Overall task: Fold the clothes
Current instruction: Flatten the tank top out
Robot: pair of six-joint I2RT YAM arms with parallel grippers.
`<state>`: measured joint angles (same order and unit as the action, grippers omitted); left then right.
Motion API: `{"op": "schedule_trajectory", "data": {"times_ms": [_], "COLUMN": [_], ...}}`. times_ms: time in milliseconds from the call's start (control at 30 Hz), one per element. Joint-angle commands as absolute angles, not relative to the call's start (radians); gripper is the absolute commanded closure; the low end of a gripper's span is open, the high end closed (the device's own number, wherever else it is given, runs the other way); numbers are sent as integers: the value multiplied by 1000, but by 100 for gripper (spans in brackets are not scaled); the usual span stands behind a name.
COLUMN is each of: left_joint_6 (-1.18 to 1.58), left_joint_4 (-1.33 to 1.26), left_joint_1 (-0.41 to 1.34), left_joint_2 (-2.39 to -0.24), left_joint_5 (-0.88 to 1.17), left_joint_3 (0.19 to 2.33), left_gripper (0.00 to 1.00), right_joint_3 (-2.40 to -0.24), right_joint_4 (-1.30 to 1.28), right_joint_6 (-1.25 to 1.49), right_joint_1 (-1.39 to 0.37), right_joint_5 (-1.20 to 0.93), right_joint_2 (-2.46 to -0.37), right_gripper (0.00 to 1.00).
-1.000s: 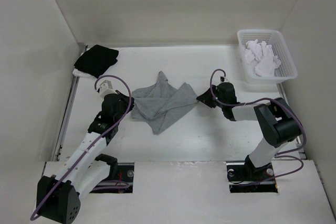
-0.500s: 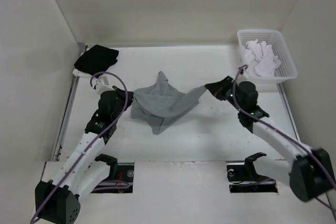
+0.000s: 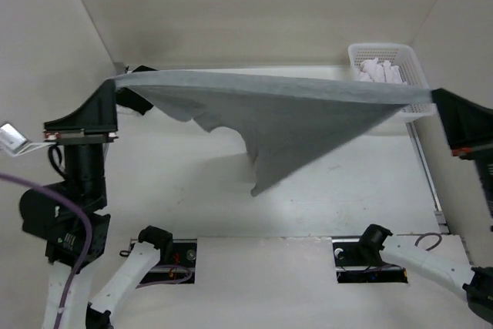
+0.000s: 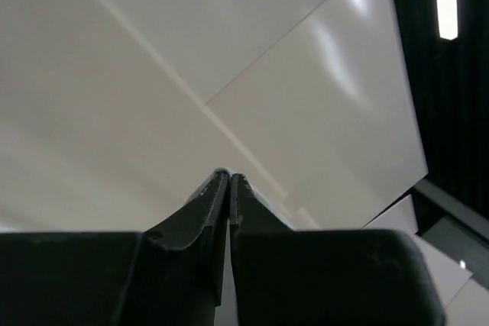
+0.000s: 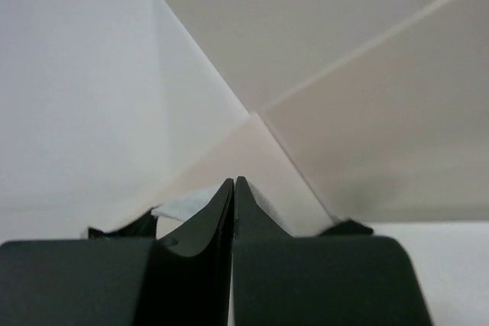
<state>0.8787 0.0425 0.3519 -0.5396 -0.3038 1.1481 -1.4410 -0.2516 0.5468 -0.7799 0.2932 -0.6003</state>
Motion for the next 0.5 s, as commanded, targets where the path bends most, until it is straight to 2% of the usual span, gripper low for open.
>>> {"op": "schedule_trajectory", "data": {"times_ms": [0, 133, 233, 333, 467], "left_joint_6": [815, 788, 784, 775, 794], "left_joint_4": [15, 6, -5, -31, -84], "left_joint_1": [332, 291, 272, 268, 220], "left_joint_2": [-589, -669, -728, -814, -974], "left_joint_5": [-347, -348, -348, -353, -341], "left_joint_3": [1265, 1380, 1367, 1286, 1197], "left_gripper": [99, 99, 99, 99, 99], "right_joint_3": [-1598, -1729, -1747, -1715, -1632], "right_joint_4": [-356, -347, -333, -319, -252], "right_joint_6": [399, 307, 272, 302, 451], "right_joint_1": [-896, -989, -954, -791, -483], "right_joint_5": [491, 557, 560, 487, 192], "right_joint_2": [-684, -813, -906, -986, -1122], "right_gripper": [100, 100, 100, 100, 100]}}
